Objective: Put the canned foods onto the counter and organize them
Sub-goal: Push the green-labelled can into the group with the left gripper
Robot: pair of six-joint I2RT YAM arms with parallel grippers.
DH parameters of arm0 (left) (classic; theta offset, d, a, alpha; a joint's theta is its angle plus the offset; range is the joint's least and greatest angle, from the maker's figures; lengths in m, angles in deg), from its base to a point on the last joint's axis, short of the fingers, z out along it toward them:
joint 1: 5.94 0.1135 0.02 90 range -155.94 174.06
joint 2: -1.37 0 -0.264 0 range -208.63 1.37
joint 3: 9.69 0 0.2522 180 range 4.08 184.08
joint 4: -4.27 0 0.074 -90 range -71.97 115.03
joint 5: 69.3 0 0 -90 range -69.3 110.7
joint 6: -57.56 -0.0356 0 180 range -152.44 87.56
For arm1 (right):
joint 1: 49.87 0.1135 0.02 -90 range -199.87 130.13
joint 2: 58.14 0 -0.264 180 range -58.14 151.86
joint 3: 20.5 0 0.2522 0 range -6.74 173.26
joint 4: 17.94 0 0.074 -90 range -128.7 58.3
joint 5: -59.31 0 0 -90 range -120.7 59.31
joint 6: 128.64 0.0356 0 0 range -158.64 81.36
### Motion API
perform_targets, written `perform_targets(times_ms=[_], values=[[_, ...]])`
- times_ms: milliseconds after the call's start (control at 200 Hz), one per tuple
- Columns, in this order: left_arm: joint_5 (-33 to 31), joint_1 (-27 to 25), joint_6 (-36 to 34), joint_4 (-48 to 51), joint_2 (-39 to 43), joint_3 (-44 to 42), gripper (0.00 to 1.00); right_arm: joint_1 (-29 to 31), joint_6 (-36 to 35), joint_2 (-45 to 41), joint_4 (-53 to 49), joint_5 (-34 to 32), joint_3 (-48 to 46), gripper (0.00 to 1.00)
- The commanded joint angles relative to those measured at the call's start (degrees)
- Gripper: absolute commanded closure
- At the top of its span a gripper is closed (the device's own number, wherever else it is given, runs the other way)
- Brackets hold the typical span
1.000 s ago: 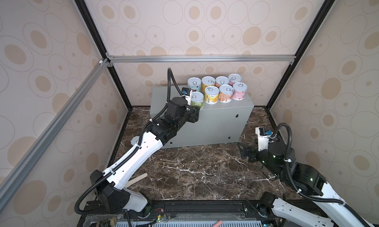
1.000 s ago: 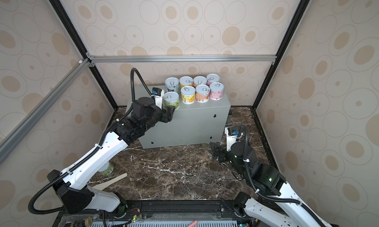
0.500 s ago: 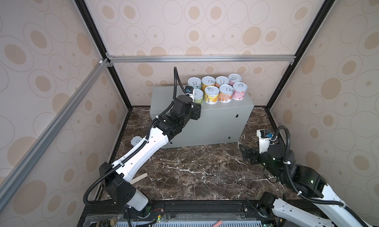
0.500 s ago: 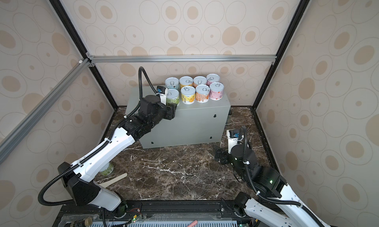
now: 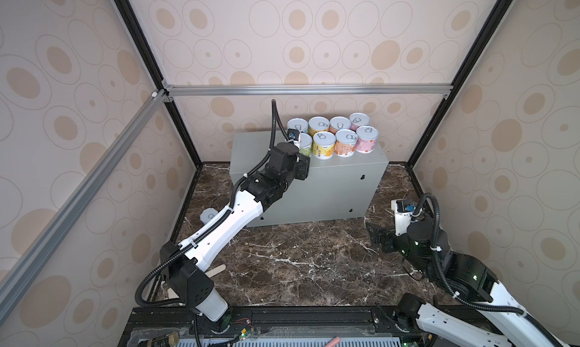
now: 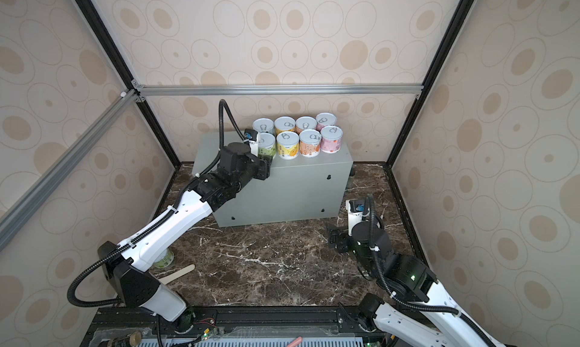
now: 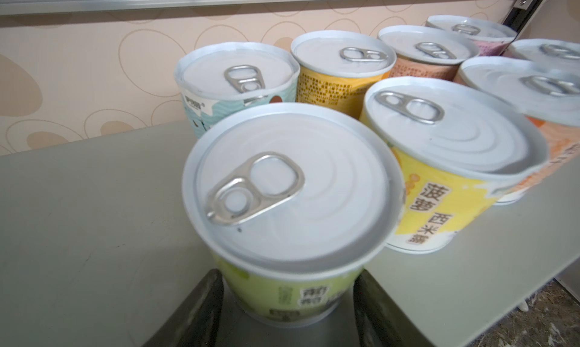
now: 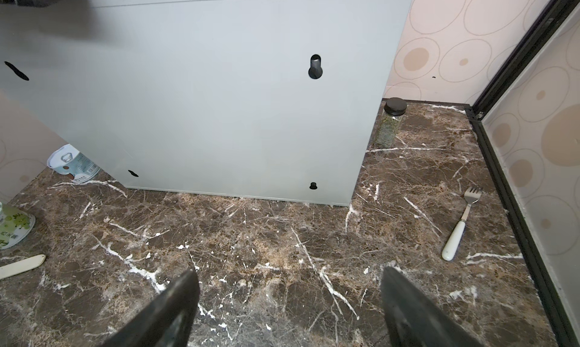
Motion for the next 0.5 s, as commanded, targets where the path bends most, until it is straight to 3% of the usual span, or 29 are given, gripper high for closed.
perform_targets(times_ms=[0,225,495], values=[[-1.16,-0.40,-1.95,-0.79,-0.92,2.67,0.34,-0.35,0.20,-0.34,-1.02,-0.95,0.00,0.08],[-1.59,-0.43,-2.20,-0.61,-1.22,2.62,0.33,-0.41,0.21,-0.34,-1.48,-1.22,0.28,0.08],[-1.20,-0.46,-1.99,-0.71,0.06,2.60,0.18,-0.36,0.13,1.02,-1.92,0.04,1.36,0.07]])
